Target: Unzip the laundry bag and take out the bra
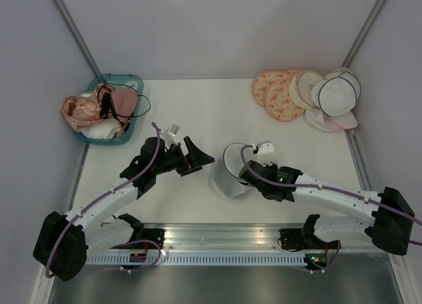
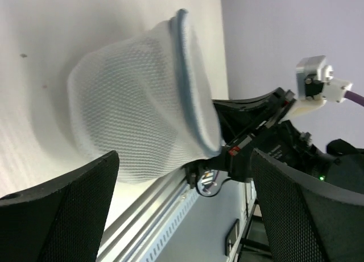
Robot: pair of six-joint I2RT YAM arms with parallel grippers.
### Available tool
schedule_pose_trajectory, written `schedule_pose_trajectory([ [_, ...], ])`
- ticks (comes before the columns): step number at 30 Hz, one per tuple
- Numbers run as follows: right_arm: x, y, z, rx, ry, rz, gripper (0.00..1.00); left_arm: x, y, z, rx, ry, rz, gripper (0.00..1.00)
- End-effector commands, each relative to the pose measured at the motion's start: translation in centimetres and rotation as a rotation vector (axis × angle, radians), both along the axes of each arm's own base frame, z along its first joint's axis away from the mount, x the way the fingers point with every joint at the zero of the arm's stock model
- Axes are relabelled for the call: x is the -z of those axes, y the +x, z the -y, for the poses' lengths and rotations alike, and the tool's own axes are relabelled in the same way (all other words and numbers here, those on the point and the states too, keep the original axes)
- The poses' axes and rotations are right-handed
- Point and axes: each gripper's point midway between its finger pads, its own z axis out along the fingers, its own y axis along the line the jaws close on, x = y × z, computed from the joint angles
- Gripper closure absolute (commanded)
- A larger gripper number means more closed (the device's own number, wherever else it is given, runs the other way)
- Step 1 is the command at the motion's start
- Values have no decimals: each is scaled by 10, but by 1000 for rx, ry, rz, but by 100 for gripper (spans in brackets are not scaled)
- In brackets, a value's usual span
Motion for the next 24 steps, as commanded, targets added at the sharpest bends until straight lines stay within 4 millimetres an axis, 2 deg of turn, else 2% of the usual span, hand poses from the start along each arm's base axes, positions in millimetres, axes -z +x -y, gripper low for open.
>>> schedule_pose_trajectory([
  [1, 3, 10, 9, 72, -58, 35, 100, 55, -3, -20, -69, 137, -63, 0],
  [3, 14, 14, 5, 78, -75, 20, 100, 77, -9, -23, -64, 161, -102, 1],
  [5, 25, 14, 5, 88, -97, -2, 99, 84, -11, -18, -43, 133, -108, 2],
  [6, 27, 15, 2, 90, -89, -2, 99, 94, -16, -20, -38, 139, -129, 3],
  [8, 27, 16, 0, 88, -78, 0, 100, 99, -15, -19, -32, 135, -125, 3],
  [9, 26, 17, -2, 92, -65, 6, 100, 108, -18, -20, -29, 139, -144, 3],
  [10, 25, 18, -2, 94, -59, 11, 100, 107, -18, -17, -32, 111, -146, 3],
  [11, 22, 18, -3, 90, -45, 18, 100, 98, -15, -11, -20, 61, -114, 3],
  [13, 20, 18, -4, 86, -36, 26, 100, 100, -14, -6, -19, 23, -141, 3],
  [15, 18, 18, -6, 77, -18, 28, 99, 88, -8, 6, -8, -25, -123, 3],
  [17, 19, 17, -4, 75, -19, 25, 100, 89, -8, 18, 15, -40, -140, 3],
  [18, 21, 16, -5, 74, -17, 23, 100, 80, -2, 26, 20, -69, -130, 3],
  [20, 24, 16, -4, 77, -19, 17, 100, 86, -3, 39, 45, -72, -156, 5],
  [21, 26, 15, -5, 78, -14, 14, 100, 78, 1, 45, 52, -101, -144, 10],
  [23, 30, 14, -7, 74, -9, 3, 100, 85, 0, 52, 70, -106, -172, 18],
  [24, 30, 14, -8, 72, -3, 4, 99, 87, -1, 53, 73, -116, -185, 30],
])
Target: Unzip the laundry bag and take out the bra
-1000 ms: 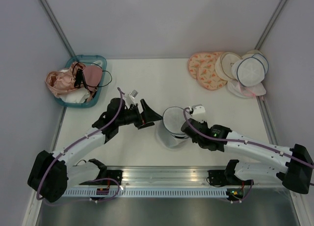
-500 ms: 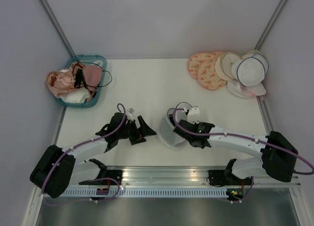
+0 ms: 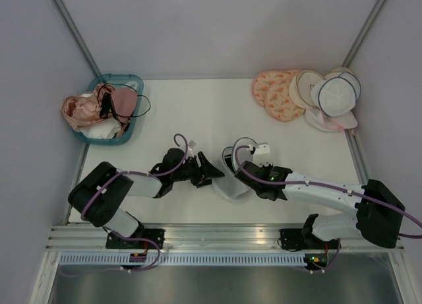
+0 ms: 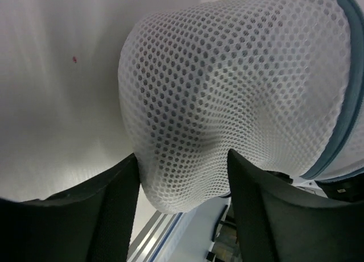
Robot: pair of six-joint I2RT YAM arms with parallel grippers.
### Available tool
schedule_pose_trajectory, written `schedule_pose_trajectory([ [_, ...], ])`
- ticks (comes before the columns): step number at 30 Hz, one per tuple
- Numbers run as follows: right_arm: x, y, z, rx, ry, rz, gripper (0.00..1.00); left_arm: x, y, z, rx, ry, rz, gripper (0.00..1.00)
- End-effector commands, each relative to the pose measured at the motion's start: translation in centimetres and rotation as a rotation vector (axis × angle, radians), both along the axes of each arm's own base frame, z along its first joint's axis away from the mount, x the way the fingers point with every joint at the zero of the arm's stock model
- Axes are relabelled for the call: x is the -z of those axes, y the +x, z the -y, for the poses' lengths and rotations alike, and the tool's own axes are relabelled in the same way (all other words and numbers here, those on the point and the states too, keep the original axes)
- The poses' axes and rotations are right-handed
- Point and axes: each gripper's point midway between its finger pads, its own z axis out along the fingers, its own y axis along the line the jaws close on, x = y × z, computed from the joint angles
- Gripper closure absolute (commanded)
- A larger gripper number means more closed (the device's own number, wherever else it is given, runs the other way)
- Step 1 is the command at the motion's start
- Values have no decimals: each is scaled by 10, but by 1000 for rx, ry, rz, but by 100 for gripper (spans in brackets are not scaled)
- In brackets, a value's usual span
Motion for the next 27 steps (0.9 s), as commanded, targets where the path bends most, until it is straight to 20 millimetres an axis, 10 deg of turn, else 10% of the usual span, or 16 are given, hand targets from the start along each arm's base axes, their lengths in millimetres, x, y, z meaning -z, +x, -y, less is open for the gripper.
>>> schedule_pose_trajectory([
  [1, 2, 2, -5, 14, 42, 10, 100, -30, 9, 21, 25, -140, 46, 37],
  [6, 1, 3, -4, 25, 52, 27, 100, -25, 4, 19, 24, -165, 33, 98],
  [15, -19, 10, 31, 266, 70, 165, 96, -47, 20, -6, -30, -111, 152, 98],
  [16, -22, 10, 33, 281, 89, 178, 66, -58, 27, -14, -62, -98, 195, 98],
  [19, -34, 8, 42, 324, 120, 218, 22, -68, 33, -32, -85, 4, 265, 98],
  [27, -94, 15, 8, 79, 329, 287, 15, -78, 25, -46, -43, 77, 340, 98],
])
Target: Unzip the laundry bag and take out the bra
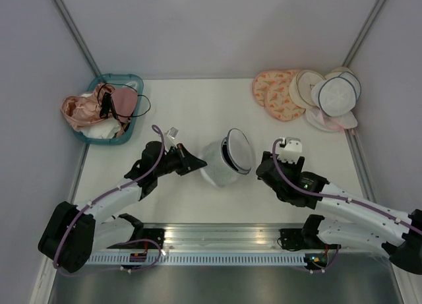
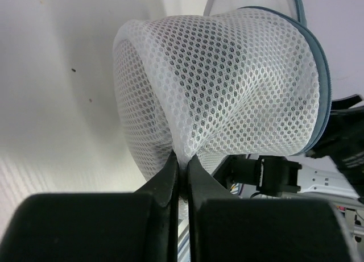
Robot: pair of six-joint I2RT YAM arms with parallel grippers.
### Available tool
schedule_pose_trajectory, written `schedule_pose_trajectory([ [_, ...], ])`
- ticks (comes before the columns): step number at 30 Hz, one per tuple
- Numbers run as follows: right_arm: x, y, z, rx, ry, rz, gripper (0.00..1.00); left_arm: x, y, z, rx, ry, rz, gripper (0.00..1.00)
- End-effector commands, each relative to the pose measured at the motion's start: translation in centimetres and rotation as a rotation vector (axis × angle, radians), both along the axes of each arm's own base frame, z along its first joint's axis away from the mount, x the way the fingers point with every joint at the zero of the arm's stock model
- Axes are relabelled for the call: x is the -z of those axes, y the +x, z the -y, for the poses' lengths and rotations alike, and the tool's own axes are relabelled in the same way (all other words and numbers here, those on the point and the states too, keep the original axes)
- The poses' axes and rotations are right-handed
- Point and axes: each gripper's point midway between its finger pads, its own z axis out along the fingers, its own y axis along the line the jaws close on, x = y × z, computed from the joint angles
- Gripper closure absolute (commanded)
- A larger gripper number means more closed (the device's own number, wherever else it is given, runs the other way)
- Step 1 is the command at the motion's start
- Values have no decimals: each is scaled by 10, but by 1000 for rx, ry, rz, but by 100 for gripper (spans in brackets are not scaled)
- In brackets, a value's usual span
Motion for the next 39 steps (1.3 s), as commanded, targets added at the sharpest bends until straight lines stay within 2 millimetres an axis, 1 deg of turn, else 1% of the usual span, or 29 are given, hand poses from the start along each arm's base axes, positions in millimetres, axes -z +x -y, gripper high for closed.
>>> schedule_pose_trajectory([
  [1, -36, 10, -34, -178, 95, 81, 14, -5, -2, -1, 50, 55, 62, 98],
  [2, -42, 10, -51, -264, 125, 83, 13, -5, -2, -1, 51, 54, 60, 98],
  [3, -46, 10, -59, -306, 145, 87, 13, -5, -3, 0, 63, 50, 61, 98],
  [4, -52, 8, -76, -369, 197, 88, 12, -7, -4, 1, 69, 47, 63, 98],
  [6, -60, 6, -92, -455, 225, 97, 11, -10, -4, 3, 81, 44, 66, 98],
  [7, -71, 5, -105, -506, 262, 110, 10, -13, -4, 3, 86, 44, 71, 98],
  [11, -77, 6, -131, -590, 292, 91, 6, -19, -4, 5, 94, 35, 74, 98],
  [12, -72, 8, -136, -597, 280, 73, 4, -19, -4, 5, 95, 33, 75, 98],
  [14, -72, 9, -146, -623, 285, 68, 3, -20, -5, 6, 101, 29, 72, 98],
  [17, -75, 14, -154, -629, 285, 75, 2, -20, -7, 6, 104, 24, 70, 98],
  [18, -69, 19, -152, -591, 262, 65, 2, -19, -7, 6, 105, 23, 70, 98],
  [19, -69, 23, -149, -562, 238, 55, 2, -21, -8, 6, 105, 20, 73, 98],
  [20, -66, 29, -142, -512, 203, 49, 2, -21, -8, 5, 105, 19, 74, 98],
  [21, -54, 35, -134, -445, 151, 24, 2, -20, -8, 5, 104, 23, 73, 98],
  [22, -46, 42, -107, -307, 62, 21, 2, -22, -9, 4, 105, 25, 82, 98],
  [23, -45, 48, -96, -227, 17, 18, 2, -20, -9, 3, 102, 33, 75, 98],
  [24, -42, 48, -82, -163, -26, 14, 2, -19, -10, 2, 97, 38, 74, 98],
  [25, -39, 47, -59, -68, -81, 15, 2, -19, -11, 0, 98, 40, 84, 98],
  [27, -39, 45, -43, -11, -102, 26, 2, -16, -11, -3, 85, 49, 85, 98],
  [29, -37, 41, -21, 59, -130, 37, 2, -10, -14, -6, 82, 59, 79, 98],
  [30, -40, 39, -13, 82, -127, 47, 2, -8, -14, -8, 78, 61, 78, 98],
  [31, -40, 34, -1, 101, -159, 36, 2, -2, -17, -10, 77, 67, 67, 98],
  [32, -46, 32, 7, 140, -152, 62, 2, -1, -17, -11, 73, 67, 68, 98],
  [34, -52, 27, 17, 152, -177, 60, 2, 5, -19, -15, 67, 73, 63, 98],
  [35, -57, 27, 15, 134, -150, 70, 2, 6, -19, -16, 66, 71, 66, 98],
  [36, -58, 31, -6, 32, -102, 59, 2, 11, -20, -16, 69, 74, 58, 98],
  [37, -50, 30, -17, -56, -90, 40, 2, 10, -19, -16, 70, 69, 72, 98],
  [38, -54, 29, -31, -138, -33, 50, 3, 11, -21, -15, 79, 62, 74, 98],
  [39, -56, 27, -55, -246, 49, 44, 5, 16, -23, -15, 85, 62, 67, 98],
])
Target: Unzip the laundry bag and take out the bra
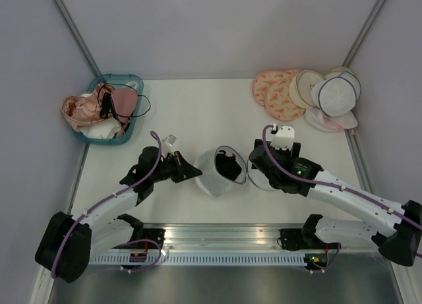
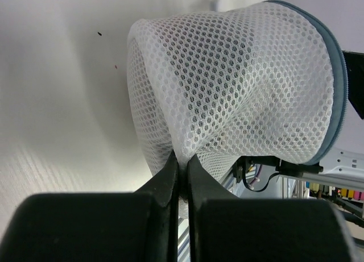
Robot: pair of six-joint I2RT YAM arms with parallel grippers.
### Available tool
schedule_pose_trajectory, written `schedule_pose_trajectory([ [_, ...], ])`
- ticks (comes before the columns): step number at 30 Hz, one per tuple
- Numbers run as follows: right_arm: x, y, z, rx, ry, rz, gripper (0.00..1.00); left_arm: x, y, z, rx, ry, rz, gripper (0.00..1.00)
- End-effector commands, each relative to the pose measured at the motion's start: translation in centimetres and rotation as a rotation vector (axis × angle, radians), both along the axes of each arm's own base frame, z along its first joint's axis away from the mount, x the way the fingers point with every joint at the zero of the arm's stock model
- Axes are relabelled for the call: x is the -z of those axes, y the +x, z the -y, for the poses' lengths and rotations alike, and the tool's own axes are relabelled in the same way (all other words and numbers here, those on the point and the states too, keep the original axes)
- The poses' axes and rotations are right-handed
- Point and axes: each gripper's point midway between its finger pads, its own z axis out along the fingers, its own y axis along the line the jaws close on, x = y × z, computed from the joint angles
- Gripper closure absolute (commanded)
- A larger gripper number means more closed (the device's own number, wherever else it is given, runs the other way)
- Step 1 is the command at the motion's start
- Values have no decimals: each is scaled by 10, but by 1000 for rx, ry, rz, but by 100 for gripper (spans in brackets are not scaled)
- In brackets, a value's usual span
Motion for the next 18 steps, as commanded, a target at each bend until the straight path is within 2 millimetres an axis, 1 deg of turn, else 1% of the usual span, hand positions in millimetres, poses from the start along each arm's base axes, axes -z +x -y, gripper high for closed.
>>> schedule_pose_trajectory([
  [1, -7, -3, -44, -249, 131, -1, 6, -7, 1, 4, 44, -32, 98, 98],
  [2, -7, -5, -50, -281, 151, -7, 6, -7, 2, 4, 43, -38, 104, 98],
  [3, -3, -10, -61, -346, 171, -31, 6, -3, -1, 4, 47, -40, 100, 98],
  [5, 2, -12, -79, -411, 232, -32, 8, -5, -2, 6, 60, -65, 116, 98],
  [6, 0, -11, -89, -442, 268, -16, 8, -2, -4, 6, 61, -65, 109, 98],
  [7, 9, -17, -98, -486, 290, -49, 9, -2, -4, 6, 62, -65, 108, 98],
  [8, 17, -18, -103, -498, 294, -69, 9, -2, -4, 6, 64, -68, 112, 98],
  [9, 19, -16, -109, -506, 309, -68, 9, -1, -4, 6, 61, -69, 107, 98],
  [11, 38, -18, -113, -516, 302, -106, 9, -2, -5, 6, 62, -74, 105, 98],
  [12, 40, -16, -118, -522, 314, -99, 9, -3, -5, 6, 63, -76, 107, 98],
  [14, 54, -21, -125, -554, 322, -136, 9, -3, -5, 6, 62, -78, 106, 98],
  [15, 52, -19, -133, -569, 349, -121, 9, -4, -4, 7, 62, -80, 108, 98],
  [16, 58, -21, -137, -583, 358, -135, 9, -3, -5, 7, 61, -79, 104, 98],
  [18, 58, -22, -148, -614, 400, -137, 9, -2, -4, 7, 61, -78, 103, 98],
])
